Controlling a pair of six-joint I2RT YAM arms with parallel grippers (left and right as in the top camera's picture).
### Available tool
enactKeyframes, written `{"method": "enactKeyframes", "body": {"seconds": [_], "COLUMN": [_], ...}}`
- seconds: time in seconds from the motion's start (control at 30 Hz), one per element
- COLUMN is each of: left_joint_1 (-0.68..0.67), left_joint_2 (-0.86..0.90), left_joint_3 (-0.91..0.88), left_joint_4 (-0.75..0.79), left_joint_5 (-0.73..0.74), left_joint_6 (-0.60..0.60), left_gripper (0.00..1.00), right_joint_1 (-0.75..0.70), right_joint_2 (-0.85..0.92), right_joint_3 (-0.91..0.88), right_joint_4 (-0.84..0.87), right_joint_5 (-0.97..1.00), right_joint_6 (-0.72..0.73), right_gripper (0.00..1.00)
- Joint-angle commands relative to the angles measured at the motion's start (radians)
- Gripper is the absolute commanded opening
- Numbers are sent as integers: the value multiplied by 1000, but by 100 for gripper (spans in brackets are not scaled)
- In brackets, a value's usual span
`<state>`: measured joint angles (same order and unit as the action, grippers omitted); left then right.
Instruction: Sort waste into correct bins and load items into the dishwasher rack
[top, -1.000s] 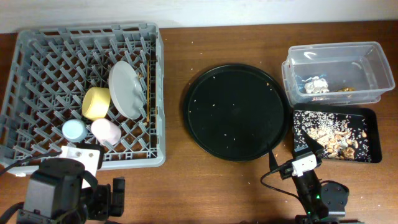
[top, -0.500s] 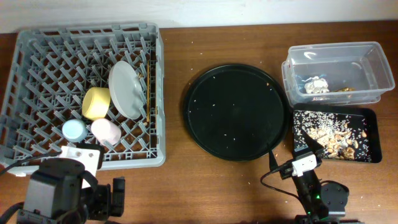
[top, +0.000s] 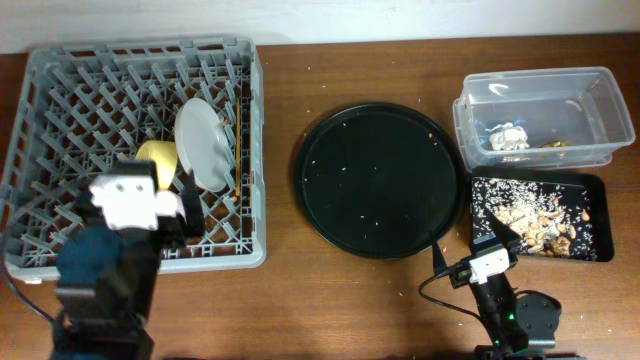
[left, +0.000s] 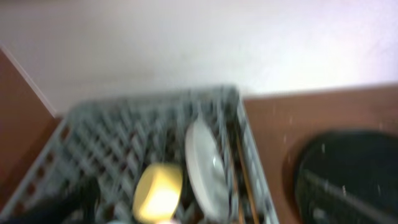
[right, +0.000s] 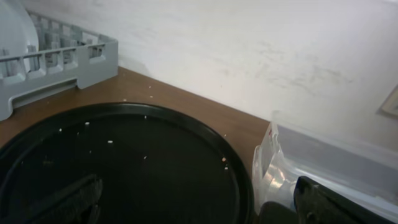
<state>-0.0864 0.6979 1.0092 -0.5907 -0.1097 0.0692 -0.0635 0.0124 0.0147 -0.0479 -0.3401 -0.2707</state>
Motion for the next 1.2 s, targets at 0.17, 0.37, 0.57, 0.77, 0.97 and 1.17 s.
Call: {"method": "enactKeyframes", "body": {"seconds": [0.17,0.37,0.57,0.77,0.97,1.17], "left_joint_1": [18,18,16,16,16,16], "left_joint_2": [-513,-693,-692,-681,-681,-681], "left_joint_3": [-731,-975,-1000,-999,-999,-999], "left_joint_4": [550,660,499,507,507,507], "left_joint_5": [69,70,79,85,85,85], "left_joint_6": [30,30,31,30,30,30], "left_gripper": [99,99,99,99,99,99], "right_joint_1": [4,4,4,4,5,4], "right_joint_2": [-6,-6,-6,-6,-6,-6], "right_joint_3": [-9,-9,-9,-9,-9,-9], "right_joint_4": [0,0,0,0,0,0], "right_joint_5": [5,5,5,5,5,5], "right_joint_6": [-6,-6,-6,-6,-6,-6], "right_gripper": [98,98,99,98,98,98]}}
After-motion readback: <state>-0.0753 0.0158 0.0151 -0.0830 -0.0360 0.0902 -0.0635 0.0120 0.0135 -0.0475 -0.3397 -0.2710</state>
